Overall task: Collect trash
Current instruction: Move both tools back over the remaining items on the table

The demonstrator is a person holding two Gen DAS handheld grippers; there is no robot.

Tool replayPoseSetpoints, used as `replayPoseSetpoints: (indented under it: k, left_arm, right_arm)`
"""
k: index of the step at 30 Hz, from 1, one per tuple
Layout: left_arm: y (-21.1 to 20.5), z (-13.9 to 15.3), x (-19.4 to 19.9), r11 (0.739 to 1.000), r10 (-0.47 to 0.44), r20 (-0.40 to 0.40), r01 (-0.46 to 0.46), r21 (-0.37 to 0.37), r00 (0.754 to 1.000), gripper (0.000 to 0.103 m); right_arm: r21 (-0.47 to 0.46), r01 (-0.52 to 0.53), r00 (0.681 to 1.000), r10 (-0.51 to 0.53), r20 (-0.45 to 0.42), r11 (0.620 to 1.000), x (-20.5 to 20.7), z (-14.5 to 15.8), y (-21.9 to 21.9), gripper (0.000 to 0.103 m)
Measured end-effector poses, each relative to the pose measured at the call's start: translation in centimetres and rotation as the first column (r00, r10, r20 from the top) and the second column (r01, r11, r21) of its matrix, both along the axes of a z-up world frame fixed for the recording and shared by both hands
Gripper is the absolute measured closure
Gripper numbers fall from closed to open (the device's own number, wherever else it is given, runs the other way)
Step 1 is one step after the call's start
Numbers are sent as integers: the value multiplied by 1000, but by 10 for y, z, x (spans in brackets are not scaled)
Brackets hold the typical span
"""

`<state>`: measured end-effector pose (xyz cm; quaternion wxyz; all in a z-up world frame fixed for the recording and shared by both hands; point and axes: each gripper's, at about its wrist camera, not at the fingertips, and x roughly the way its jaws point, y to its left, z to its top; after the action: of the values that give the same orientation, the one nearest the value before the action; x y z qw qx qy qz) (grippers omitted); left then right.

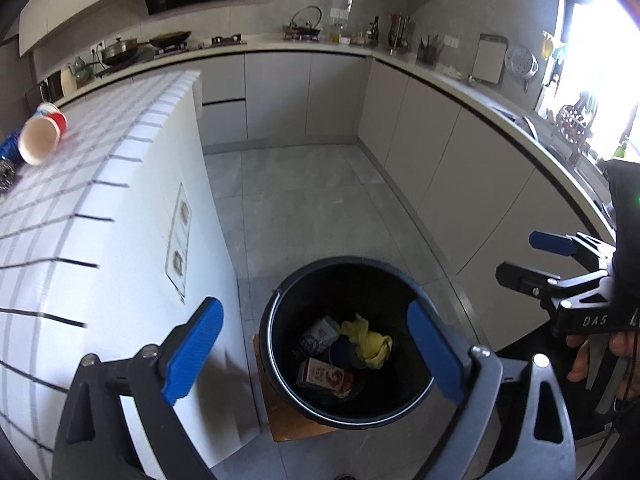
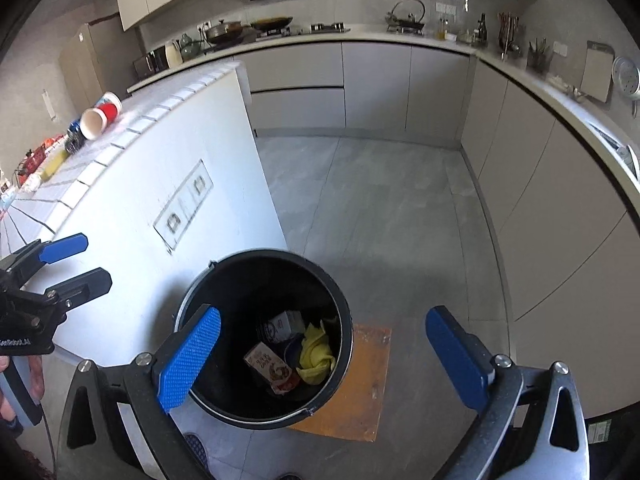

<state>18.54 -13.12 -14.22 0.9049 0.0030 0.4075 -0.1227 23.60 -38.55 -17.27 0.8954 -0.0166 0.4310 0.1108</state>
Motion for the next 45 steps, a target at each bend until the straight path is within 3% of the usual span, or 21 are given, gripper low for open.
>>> replayPoseSetpoints:
  k: [14,23,34,45]
  left_arm:
    - [33,34,-24,996,87,76,-87,-2,993,7]
    - [76,60,-41,984,176,136,-177,-5,975,7]
    - [185,72,-65,934,353,170,-358,-4,920,7]
    - [291,73,-78,882,464,187,-471,-5,866,7]
  right_arm:
    - [3,-35,996,35,86,999,-27,53,28,0]
    - [23,-101,984,97,150,995,-42,87,76,0]
    - [61,-166,963,149,225,984,-41,108,170,0]
    - [-13,-215,956,213,202,976,-30,121,289,0]
